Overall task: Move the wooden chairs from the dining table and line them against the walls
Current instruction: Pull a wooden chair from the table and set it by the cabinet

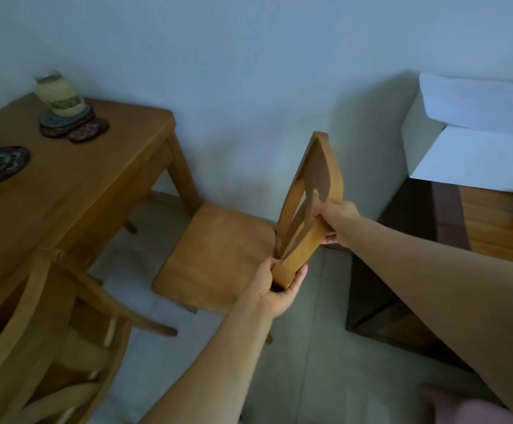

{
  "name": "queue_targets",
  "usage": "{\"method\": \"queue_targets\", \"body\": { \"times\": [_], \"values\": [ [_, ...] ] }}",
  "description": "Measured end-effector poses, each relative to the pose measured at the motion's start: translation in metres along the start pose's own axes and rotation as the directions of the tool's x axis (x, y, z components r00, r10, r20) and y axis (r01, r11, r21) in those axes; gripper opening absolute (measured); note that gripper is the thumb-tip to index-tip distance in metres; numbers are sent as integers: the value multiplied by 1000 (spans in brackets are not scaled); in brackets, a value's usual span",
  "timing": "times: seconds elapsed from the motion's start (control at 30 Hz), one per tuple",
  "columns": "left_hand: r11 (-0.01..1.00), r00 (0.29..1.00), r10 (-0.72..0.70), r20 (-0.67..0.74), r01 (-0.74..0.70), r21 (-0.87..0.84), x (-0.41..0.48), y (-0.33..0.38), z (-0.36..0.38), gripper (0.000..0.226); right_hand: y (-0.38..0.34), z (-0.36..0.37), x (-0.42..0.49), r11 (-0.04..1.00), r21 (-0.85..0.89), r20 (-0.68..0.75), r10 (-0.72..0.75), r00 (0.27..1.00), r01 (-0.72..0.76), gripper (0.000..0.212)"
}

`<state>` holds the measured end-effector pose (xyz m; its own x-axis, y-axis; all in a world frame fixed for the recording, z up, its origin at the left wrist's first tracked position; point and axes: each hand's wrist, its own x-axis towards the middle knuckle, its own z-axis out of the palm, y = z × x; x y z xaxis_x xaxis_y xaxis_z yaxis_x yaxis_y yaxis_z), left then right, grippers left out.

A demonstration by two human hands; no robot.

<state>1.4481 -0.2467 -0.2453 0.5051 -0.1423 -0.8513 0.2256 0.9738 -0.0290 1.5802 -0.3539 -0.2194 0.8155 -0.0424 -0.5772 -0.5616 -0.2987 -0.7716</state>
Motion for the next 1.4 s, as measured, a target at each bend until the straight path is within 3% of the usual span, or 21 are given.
{"method": "queue_targets", "body": {
  "times": [0.47,0.93,1.4],
  "values": [
    [1000,1000,-15,-10,15,4,22,-63,0,43,27,-63,5,1000,7,-16,20,1000,-20,16],
    [989,990,-143,7,143,22,30,-175,22,42,56,-169,11,999,-29,-139,42,989,-46,37],
    [986,986,-164,10,164,25,34,-201,23,41,66,-194,10,999,-1,-157,52,986,-52,35]
  ]
}}
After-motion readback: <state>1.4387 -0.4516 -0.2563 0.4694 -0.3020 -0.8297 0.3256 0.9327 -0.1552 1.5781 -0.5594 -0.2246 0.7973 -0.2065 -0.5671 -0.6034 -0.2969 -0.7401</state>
